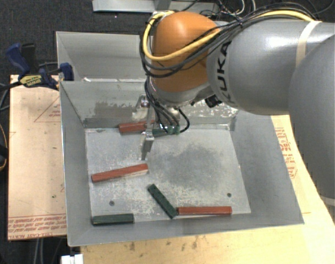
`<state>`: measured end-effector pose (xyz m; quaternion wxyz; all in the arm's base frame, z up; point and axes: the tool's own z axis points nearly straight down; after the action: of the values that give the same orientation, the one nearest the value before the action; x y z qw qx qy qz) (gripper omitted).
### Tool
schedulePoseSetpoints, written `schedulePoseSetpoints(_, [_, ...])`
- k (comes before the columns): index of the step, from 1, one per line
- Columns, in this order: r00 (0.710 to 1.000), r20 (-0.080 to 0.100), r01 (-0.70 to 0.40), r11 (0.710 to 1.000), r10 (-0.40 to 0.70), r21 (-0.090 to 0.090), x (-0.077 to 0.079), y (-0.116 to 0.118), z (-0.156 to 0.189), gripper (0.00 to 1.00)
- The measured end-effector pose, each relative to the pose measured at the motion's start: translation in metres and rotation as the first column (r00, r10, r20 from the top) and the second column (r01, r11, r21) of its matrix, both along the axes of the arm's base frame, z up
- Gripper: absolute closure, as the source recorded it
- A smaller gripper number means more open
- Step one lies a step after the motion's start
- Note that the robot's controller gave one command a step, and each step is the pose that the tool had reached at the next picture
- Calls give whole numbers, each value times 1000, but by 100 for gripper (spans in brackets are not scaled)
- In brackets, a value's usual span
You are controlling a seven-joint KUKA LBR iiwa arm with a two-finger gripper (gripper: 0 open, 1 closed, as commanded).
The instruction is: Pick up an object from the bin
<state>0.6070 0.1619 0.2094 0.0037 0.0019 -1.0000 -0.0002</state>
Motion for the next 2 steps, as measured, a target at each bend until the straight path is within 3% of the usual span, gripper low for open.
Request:
schedulePoseSetpoints(1, [1000,8,3,1000,-3,1,2,-1,5,0])
schedulePoseSetpoints(2, [999,13,-47,999,46,2,-44,-11,-45,0])
